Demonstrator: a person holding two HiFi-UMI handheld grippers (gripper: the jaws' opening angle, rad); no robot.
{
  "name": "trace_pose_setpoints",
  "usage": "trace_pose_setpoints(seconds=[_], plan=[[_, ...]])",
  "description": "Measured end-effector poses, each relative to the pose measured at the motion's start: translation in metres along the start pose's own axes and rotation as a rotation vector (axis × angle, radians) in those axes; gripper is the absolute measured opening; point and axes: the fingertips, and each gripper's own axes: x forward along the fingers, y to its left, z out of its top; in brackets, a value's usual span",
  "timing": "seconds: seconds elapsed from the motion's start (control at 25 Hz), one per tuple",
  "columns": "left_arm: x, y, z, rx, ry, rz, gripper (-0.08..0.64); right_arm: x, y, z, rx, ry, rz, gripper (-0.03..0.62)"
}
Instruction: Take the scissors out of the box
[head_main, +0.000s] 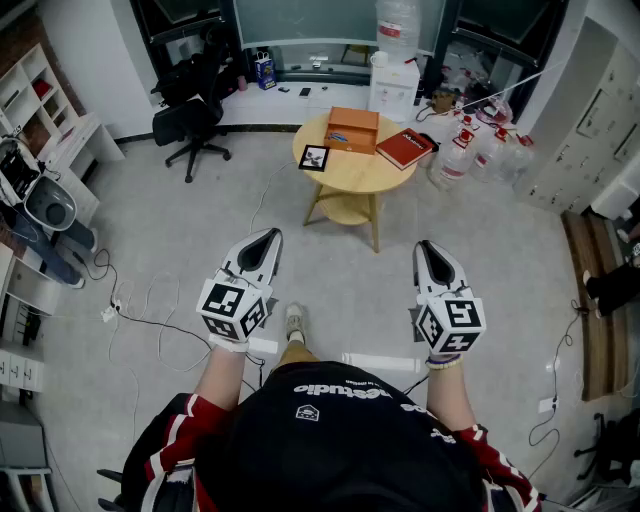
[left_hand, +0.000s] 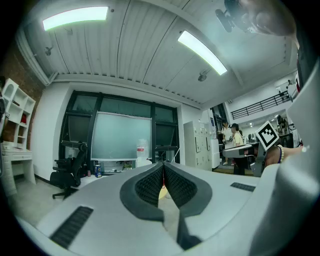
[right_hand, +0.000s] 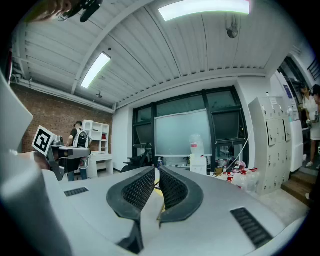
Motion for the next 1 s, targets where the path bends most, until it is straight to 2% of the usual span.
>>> trace_pose_setpoints(seconds=[0.72, 1.0], plan=[[0.022, 0.002, -0.003, 0.011, 0.007, -0.009, 0.018, 0.012, -0.016, 0.000, -0.002, -0.007, -0.018, 0.048], [0.029, 0.009, -0.012, -0.002, 0.029, 0.012, 0.018, 0.023, -0.024, -0.004, 0.009, 0.001, -0.023, 0.035]])
